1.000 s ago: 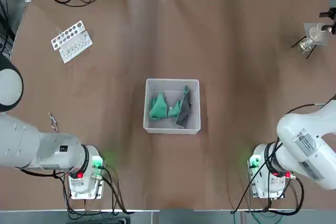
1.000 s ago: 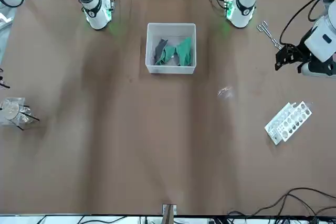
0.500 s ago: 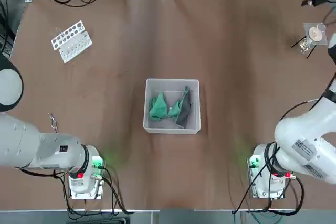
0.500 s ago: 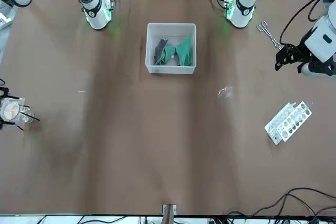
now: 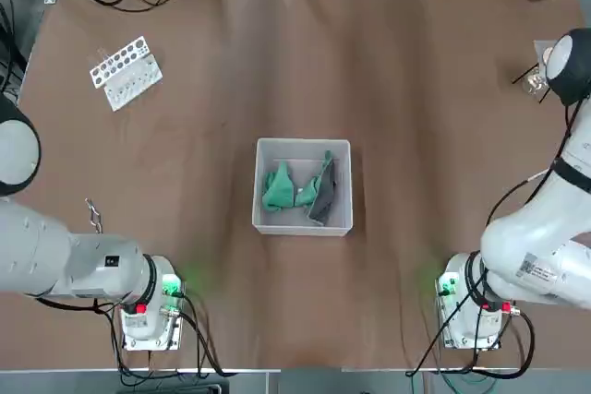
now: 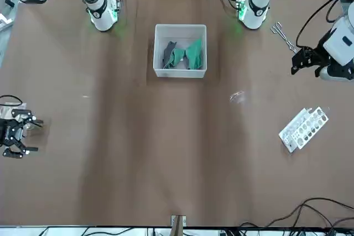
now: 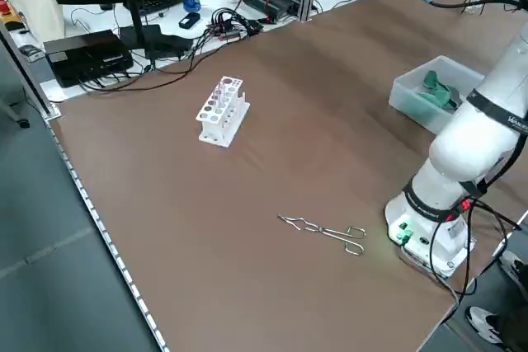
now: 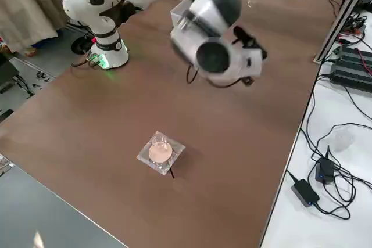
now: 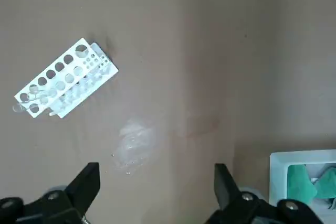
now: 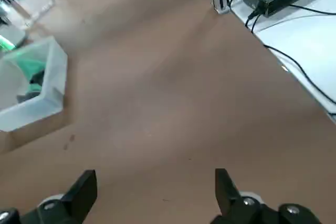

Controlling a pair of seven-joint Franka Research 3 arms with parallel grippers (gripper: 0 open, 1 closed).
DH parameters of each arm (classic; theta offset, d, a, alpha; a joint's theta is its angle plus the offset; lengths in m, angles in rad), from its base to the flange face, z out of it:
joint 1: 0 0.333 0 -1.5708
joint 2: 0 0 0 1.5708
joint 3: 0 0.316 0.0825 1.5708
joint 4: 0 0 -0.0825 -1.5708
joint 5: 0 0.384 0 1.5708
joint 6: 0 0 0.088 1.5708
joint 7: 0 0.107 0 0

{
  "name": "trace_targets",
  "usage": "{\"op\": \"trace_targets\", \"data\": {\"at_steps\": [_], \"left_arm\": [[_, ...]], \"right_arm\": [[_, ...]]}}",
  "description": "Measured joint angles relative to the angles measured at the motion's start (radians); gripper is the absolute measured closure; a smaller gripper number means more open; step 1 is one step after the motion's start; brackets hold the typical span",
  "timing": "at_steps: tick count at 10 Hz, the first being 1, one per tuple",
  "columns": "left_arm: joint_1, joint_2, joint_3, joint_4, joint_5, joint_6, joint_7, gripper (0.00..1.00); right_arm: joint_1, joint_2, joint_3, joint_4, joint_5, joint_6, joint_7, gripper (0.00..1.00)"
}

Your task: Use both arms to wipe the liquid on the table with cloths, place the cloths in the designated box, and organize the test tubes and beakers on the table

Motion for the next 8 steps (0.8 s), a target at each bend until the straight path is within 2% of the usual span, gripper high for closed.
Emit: {"op": "trace_targets", "data": {"at_steps": [4,8], "left_arm": [[0.018,-0.004,0.012,0.008,0.001,0.001,-0.001,0.04],[0.018,-0.007,0.013,0.008,0.001,0.001,-0.001,0.03]], "right_arm": [[0.190,-0.166,-0.004,-0.179,-0.271,0.150,0.464,0.01],[0.310,-0.399,-0.009,-0.344,-0.490,0.184,1.162,0.01]]}}
